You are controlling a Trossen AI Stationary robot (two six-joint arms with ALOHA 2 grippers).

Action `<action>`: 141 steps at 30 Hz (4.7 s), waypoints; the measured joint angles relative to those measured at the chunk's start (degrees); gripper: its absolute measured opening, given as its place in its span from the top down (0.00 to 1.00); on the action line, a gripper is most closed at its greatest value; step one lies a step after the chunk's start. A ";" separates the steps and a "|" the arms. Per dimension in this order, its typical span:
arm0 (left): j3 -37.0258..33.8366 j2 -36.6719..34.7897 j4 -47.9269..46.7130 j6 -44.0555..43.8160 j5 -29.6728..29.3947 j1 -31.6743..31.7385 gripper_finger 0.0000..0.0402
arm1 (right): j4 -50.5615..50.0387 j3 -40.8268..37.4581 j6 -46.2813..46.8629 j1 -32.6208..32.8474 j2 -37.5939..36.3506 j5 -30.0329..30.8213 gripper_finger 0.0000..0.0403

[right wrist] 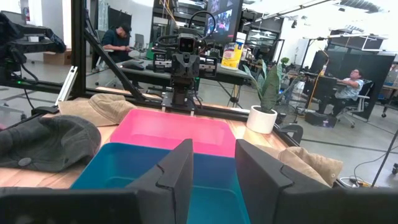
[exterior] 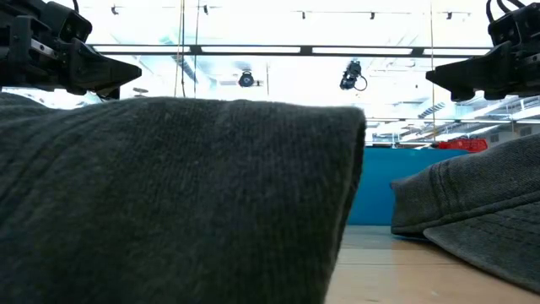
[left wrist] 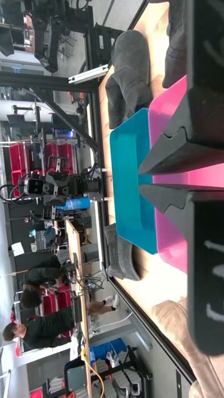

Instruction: Pick & Place hat

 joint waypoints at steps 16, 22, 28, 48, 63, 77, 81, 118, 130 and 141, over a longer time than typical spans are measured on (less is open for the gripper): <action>-0.02 -0.01 -0.02 0.01 -0.01 0.00 0.90 | 0.00 -0.01 0.02 0.00 0.00 -0.02 0.69; 0.00 -0.01 -0.02 0.01 -0.02 0.00 0.90 | 0.00 0.00 0.00 0.00 0.02 0.00 0.69; -0.01 0.00 -0.01 0.00 -0.01 -0.01 0.90 | 0.00 -0.01 0.00 -0.02 0.02 -0.02 0.69; -0.01 0.00 -0.02 0.01 0.00 -0.01 0.90 | 2.38 -0.01 -8.15 -0.02 0.02 0.17 0.69; -0.01 -0.01 -0.02 0.00 -0.02 0.00 0.90 | 51.61 0.03 -13.98 -0.09 -0.02 8.13 0.69; 0.00 0.00 -0.06 0.00 0.00 0.00 0.90 | 26.96 18.00 -30.68 -0.07 1.98 15.00 0.69; 0.00 -0.01 -0.06 0.01 0.00 0.00 0.90 | 23.36 23.92 -27.78 -0.10 6.28 29.88 0.69; -0.01 -0.01 -0.10 0.01 -0.01 -0.02 0.90 | 26.09 50.30 -22.28 15.37 41.27 83.95 0.69; -0.01 -0.01 -0.11 -0.01 -0.02 -0.01 0.90 | 36.58 58.37 -34.78 16.56 42.19 83.65 0.69; 0.00 0.01 -0.11 0.01 0.00 -0.02 0.90 | 36.57 80.28 -50.47 21.35 51.15 83.95 0.69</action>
